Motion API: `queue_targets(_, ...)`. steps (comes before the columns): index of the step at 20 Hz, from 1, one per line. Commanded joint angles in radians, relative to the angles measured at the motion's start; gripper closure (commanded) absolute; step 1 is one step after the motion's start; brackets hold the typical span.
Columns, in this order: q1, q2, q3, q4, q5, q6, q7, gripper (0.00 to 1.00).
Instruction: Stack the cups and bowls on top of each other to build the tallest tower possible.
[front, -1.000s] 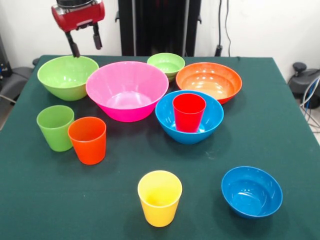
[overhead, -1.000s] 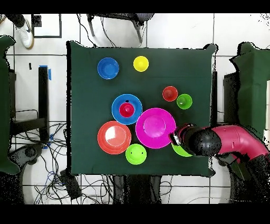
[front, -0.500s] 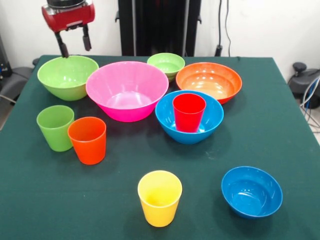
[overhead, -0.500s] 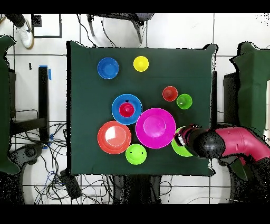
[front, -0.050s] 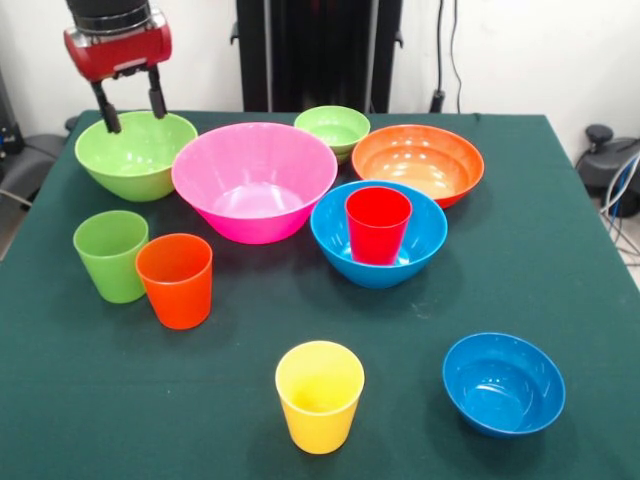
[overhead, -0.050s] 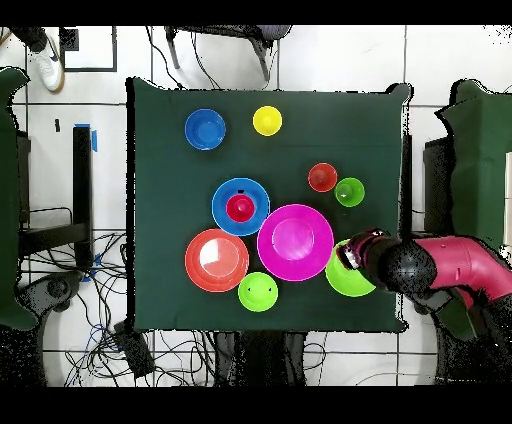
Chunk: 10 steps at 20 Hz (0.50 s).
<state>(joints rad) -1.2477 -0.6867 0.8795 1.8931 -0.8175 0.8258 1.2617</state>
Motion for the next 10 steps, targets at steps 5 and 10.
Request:
queue_targets(5,0.014,0.102,-0.003,-0.133,-0.065,0.126,-0.449,0.00)
queue_targets(10,0.019,0.102,-0.023,-0.164,-0.079,0.163,-0.505,0.00)
